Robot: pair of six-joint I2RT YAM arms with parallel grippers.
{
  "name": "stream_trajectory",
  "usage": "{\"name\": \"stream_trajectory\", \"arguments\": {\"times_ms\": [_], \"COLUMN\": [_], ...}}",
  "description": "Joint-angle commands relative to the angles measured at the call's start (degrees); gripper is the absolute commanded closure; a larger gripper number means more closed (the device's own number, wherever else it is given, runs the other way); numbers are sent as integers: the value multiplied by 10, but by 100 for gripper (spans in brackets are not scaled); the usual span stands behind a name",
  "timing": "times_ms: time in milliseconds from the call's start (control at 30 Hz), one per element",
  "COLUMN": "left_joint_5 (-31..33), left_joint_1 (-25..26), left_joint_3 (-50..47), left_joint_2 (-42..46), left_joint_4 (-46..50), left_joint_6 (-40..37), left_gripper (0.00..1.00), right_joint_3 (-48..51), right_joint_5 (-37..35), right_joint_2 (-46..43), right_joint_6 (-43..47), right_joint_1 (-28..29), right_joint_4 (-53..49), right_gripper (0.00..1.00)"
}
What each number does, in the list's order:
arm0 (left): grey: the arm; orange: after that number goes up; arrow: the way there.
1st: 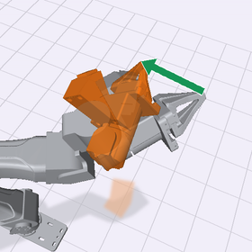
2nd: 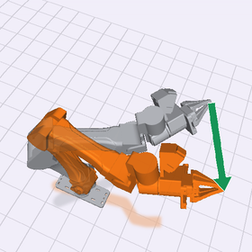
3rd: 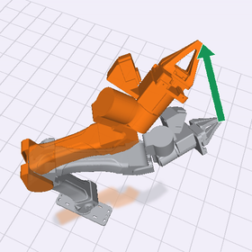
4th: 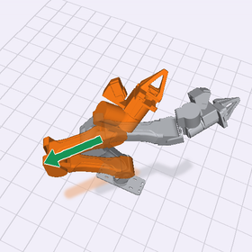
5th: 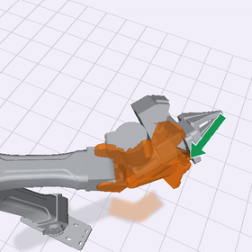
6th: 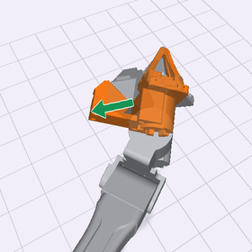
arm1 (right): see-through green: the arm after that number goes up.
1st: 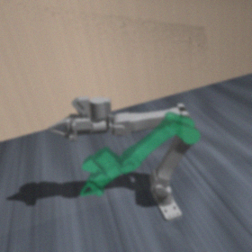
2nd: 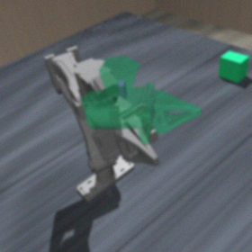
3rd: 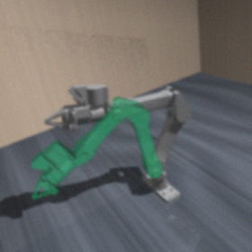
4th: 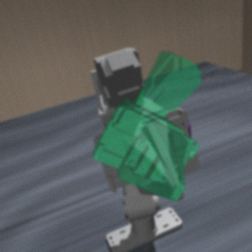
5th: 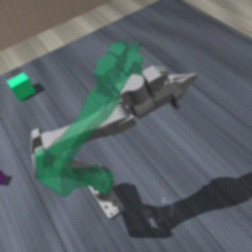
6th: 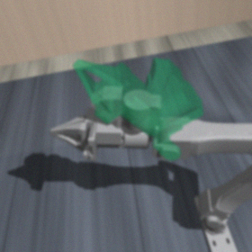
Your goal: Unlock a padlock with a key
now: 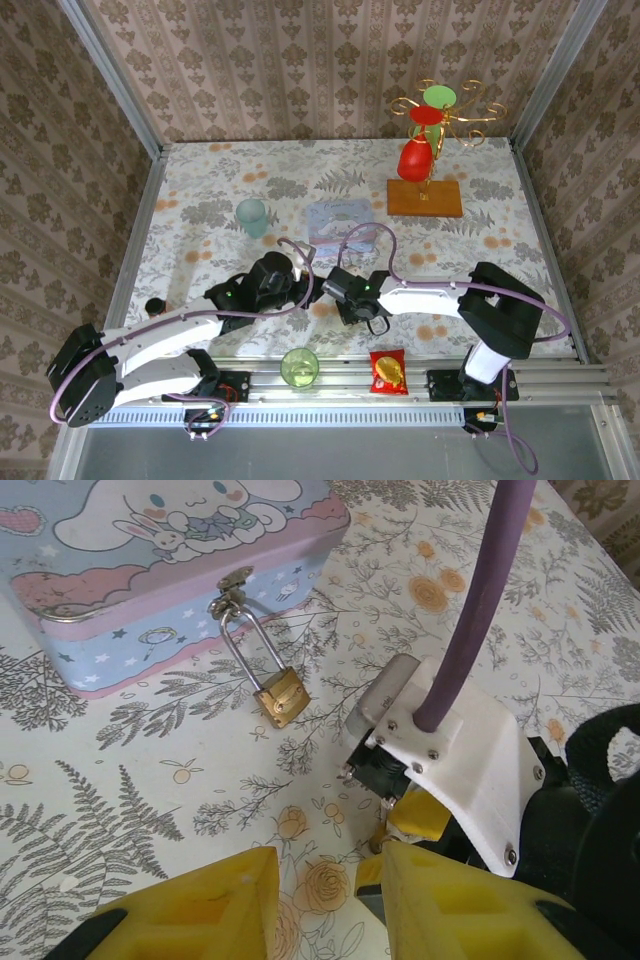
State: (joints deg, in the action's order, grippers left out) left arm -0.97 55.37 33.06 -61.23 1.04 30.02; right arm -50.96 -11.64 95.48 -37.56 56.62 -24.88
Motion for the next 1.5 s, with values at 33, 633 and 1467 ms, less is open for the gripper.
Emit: {"name": "stream_trajectory", "arguments": {"times_ms": [33, 633, 1467], "left_joint_5": [-1, -5, -13], "left_joint_1": [0, -1, -4], "left_joint_3": [-4, 1, -4], "left_joint_2": [19, 9, -7], "left_joint_4": [-7, -10, -33], "left_joint_6": [6, 8, 38], "left_gripper": [67, 66, 66], "right_joint_3": [-18, 23, 123], "right_joint_5": [-18, -44, -24], "right_joint_2": [44, 24, -70], "right_joint_6": [27, -1, 28], "right_joint_1": [4, 24, 19], "right_joint_4": [96, 45, 106], "right_gripper": [79, 77, 100]}}
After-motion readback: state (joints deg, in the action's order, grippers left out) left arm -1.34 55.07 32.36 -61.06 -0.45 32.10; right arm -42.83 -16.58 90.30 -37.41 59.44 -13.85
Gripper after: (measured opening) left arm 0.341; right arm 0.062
